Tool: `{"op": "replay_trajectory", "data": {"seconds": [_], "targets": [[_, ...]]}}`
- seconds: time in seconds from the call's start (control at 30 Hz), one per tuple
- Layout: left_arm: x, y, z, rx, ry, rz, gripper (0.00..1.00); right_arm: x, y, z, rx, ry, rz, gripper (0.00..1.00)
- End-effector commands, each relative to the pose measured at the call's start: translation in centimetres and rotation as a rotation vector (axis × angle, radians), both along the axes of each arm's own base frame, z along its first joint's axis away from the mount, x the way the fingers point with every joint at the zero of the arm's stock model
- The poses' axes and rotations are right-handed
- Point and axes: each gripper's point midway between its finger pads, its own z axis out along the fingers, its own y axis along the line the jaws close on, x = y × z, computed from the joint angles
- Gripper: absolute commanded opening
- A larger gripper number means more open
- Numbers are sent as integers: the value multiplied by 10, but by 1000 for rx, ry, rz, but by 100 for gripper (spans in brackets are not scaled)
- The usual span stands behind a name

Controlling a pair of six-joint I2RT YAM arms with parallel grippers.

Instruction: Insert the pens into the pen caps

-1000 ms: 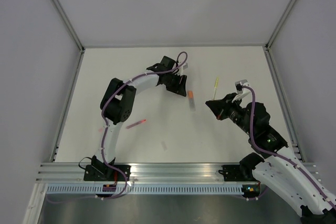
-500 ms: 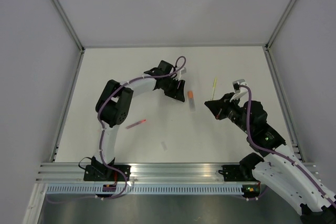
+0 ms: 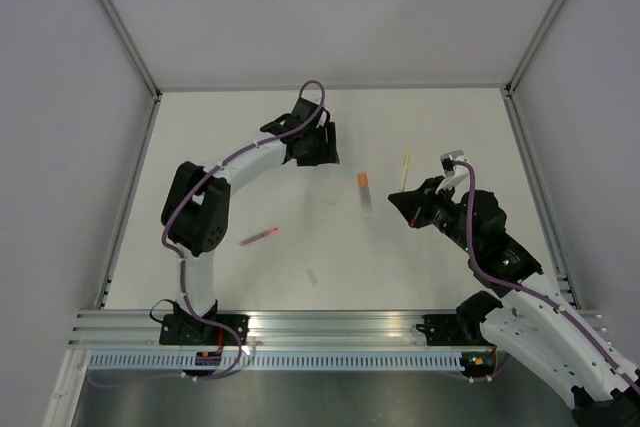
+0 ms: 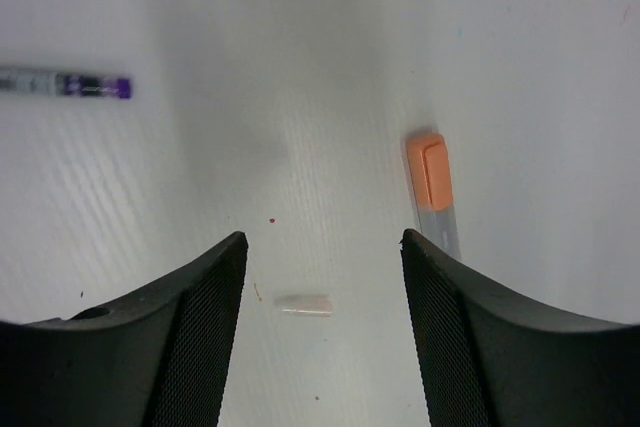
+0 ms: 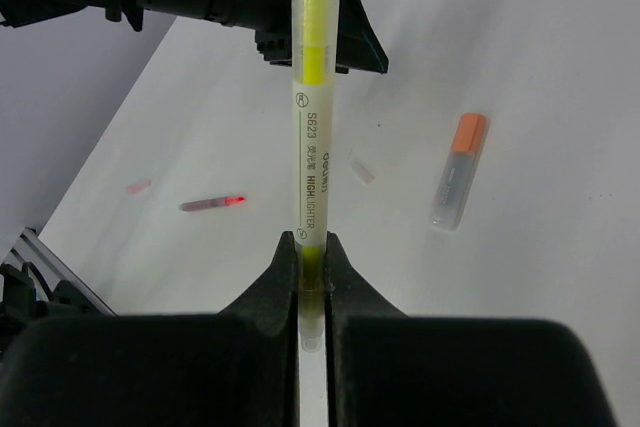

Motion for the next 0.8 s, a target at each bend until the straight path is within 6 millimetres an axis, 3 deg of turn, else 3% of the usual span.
{"op": "replay_trajectory", "data": {"seconds": [0.0,0.07,0.13,0.17,0.2,0.3,0.4,0.53,0.77], "targets": [[-3,26,23,-10,67,374,67,2,3,8,13,-33,11,0],[-16,26,16,-54,150,495,67,1,3,7,13,-33,14,0],[-41,33,3,-39,257,599,66,2,3,8,14,-34,13,0],[-48,36,0,-62,310,723,66,1,3,7,13,-33,13,0],[-67,42,-8,-7,371,770,66,2,3,7,14,-32,12,0],[-87,41,-11,2,456,887,72,2,3,5,14,-31,14,0],[-93,31,-12,-24,478,946,76,2,4,6,16,-31,17,0],[-94,34,-9,-11,486,1071,80,2,3,4,9,-29,13,0],[-106,31,-28,26,599,1180,79,0,2,8,11,-38,15,0]]}}
